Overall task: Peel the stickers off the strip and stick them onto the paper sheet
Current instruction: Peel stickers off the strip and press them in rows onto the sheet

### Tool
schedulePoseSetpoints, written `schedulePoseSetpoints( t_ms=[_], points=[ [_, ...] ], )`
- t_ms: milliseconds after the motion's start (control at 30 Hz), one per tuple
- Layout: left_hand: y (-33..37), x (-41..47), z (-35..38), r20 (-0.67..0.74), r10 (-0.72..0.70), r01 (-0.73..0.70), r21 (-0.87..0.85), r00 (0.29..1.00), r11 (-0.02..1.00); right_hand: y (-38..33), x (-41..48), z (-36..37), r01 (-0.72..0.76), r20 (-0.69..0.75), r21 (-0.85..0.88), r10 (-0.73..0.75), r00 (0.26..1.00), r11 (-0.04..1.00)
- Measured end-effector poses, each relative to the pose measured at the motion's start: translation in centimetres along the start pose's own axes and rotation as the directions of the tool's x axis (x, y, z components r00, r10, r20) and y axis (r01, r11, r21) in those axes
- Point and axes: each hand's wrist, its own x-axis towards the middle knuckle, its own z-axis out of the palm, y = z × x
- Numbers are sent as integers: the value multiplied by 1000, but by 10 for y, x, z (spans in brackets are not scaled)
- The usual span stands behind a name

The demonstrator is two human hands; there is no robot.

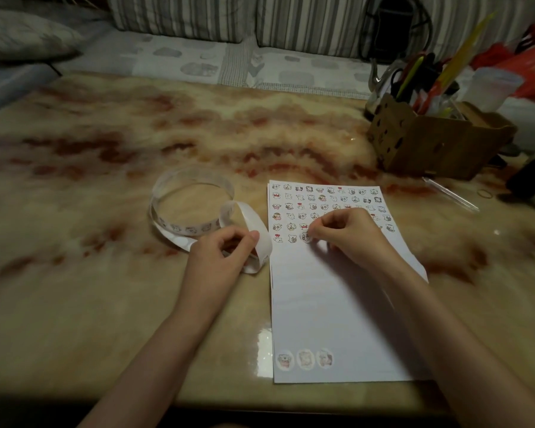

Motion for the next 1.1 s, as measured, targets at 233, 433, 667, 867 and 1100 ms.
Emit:
schedulePoseSetpoints(
  t_ms=[233, 433, 667, 867, 1100],
  points=[
    [0, -1, 0, 1, 8, -8, 9, 1000, 1000, 2, -1, 4, 16, -23, -7, -16, 1000, 1000],
    [0, -1, -1, 2, 8, -8, 27, 1000, 1000, 4, -1, 5, 29, -33, -33, -30, 999, 999],
    [1, -2, -1, 3, 10, -10, 32, 1000, 999, 5, -1, 8, 52, -46, -45, -54, 997, 998],
    [0, -2, 0, 33, 0, 1, -29, 999, 1000, 8, 0, 12, 65, -88, -122, -76, 993, 990],
    [-1, -2, 0, 81, 39, -38, -12, 996, 999, 11, -2, 16, 93, -141, -208, -124, 982, 974]
  ],
)
